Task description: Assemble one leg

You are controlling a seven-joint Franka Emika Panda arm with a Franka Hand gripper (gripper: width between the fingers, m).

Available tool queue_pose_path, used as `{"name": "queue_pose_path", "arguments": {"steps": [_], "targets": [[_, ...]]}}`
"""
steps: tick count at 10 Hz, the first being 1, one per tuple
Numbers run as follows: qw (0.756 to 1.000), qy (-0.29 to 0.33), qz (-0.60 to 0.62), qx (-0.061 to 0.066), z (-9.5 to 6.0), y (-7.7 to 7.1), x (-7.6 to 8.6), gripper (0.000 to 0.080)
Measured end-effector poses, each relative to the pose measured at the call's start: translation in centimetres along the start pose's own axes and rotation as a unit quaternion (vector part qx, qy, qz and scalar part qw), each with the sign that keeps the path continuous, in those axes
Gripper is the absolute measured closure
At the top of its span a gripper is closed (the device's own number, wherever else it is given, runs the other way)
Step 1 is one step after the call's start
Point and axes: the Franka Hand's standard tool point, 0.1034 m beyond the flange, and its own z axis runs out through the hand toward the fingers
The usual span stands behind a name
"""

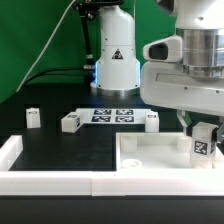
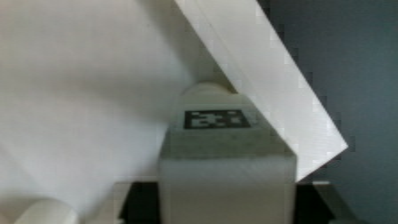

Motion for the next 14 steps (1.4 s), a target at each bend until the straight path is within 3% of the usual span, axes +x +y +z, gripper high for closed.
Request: {"name": "queue_pose_path", "arguments": {"steps": [3,6,10,13,14], "targets": [[0.979,-0.004,0.203,0.004,0.00,0.18,0.13,0.0507],[0.927,-0.014,0.375,0.016,0.00,0.46,0.27,0.0506],[0.864,-0.019,0.503,0.015,0.03,0.24,0.02,0.0506],[0.878,-0.019,0.478,0.014,0.17,0.19,-0.10,0.0189],[0.897,-0.018,0.442,0.015,0.19,0.14,-0.17,0.0189]]}}
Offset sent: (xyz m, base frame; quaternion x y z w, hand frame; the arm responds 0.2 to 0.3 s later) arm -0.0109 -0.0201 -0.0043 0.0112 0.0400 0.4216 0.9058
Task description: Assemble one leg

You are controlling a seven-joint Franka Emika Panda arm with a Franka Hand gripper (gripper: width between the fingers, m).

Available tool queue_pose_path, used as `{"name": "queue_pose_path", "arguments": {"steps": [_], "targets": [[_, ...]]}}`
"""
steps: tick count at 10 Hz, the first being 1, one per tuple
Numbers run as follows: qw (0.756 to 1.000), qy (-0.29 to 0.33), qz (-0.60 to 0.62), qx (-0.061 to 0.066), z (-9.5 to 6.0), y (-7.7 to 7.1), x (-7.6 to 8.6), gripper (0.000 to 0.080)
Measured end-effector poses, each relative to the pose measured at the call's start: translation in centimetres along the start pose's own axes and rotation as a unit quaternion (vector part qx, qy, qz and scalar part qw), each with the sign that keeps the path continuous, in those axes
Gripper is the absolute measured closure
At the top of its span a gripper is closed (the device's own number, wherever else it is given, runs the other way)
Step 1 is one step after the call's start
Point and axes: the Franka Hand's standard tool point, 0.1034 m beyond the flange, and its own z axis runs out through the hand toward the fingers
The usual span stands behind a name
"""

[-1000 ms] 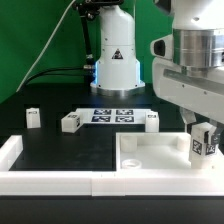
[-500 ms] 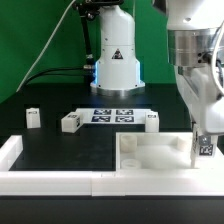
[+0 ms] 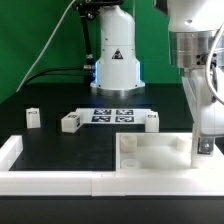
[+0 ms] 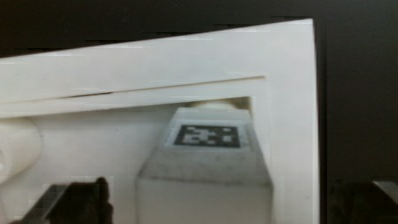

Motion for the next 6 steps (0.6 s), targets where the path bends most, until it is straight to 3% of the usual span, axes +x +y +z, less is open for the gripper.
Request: {"name": "queue_pose_path", "arguments": {"steps": [4,6], "targets": [[0.967,0.002,-0.254,-0.006,-0.07,0.14,-0.91,0.0151],[0.922,0.003,-0.387,-0.005,-0.09,-0.12,-0.63,0.0151]]}}
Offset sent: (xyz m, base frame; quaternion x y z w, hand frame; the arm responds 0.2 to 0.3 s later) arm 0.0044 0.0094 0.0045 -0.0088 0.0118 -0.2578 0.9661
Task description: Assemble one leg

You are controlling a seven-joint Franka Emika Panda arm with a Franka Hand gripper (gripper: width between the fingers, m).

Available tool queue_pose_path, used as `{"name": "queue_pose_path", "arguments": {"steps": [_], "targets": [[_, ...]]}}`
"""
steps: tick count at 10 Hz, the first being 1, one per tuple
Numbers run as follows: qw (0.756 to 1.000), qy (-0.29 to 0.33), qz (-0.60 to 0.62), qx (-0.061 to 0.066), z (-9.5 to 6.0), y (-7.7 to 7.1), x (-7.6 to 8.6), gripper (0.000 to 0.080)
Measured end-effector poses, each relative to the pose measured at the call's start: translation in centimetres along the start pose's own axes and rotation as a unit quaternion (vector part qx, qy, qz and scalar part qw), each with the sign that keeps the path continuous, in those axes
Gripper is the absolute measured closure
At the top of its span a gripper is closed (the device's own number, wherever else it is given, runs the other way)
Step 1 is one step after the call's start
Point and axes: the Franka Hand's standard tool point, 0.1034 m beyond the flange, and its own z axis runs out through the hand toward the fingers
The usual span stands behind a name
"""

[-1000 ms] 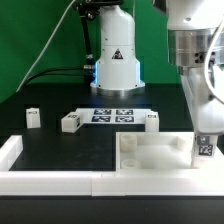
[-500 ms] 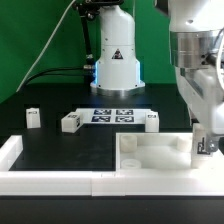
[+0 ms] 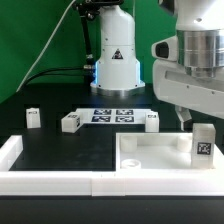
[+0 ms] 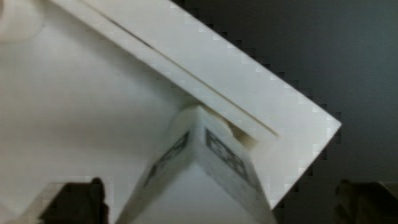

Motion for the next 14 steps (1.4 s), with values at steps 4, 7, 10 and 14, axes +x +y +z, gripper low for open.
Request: {"name": "queue_pose_path", "arguments": {"steps": [4,7,10,14], "targets": [[0.976,0.001,-0.216,0.000,0.01,-0.01,0.04,0.0151],[0.942,0.003,-0.336,-0.004,0.00,0.21,0.31,0.0151],[0.943,0.003,-0.332,-0.005,0.04,0.26,0.29,0.0353],[0.952,0.003,-0.307,-0.005,0.05,0.37,0.40,0.0508]]}}
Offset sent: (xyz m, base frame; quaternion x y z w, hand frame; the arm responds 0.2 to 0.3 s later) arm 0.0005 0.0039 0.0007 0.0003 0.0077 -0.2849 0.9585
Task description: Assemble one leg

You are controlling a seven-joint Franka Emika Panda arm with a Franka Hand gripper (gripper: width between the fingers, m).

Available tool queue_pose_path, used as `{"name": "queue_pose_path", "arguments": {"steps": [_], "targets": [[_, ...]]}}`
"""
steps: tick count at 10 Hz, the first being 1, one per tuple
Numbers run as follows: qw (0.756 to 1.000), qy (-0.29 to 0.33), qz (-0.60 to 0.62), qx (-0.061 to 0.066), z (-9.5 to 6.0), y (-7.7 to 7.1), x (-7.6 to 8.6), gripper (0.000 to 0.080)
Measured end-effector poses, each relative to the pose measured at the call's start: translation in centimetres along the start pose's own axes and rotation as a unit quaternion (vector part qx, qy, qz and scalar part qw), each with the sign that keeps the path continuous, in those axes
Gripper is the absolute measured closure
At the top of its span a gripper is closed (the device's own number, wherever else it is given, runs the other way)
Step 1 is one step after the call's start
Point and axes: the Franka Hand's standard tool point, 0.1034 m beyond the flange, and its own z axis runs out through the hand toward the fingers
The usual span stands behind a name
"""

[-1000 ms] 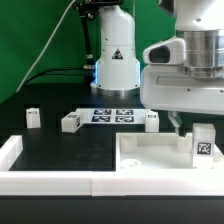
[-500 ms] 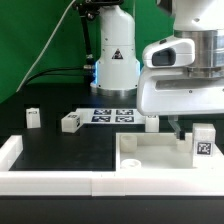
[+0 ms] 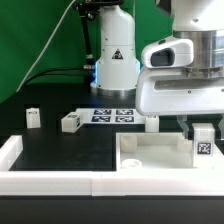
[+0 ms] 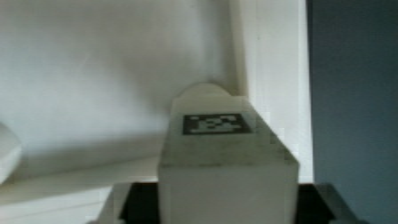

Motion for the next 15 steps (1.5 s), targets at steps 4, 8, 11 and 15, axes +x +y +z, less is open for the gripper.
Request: {"name": "queue_pose_path", "arguments": {"steps": [4,8,11,15], "targets": [[0.987,0.000,0.162,0.005,-0.01,0.16,0.07,0.0508],[0.908,-0.003,0.418,0.010,-0.05,0.35,0.01,0.0507],[0.801,-0.005,0.598,0.013,-0.05,0.32,-0.05,0.0507],[0.662,0.000,0.749,0.007,-0.16,0.20,-0.12,0.0506]]}}
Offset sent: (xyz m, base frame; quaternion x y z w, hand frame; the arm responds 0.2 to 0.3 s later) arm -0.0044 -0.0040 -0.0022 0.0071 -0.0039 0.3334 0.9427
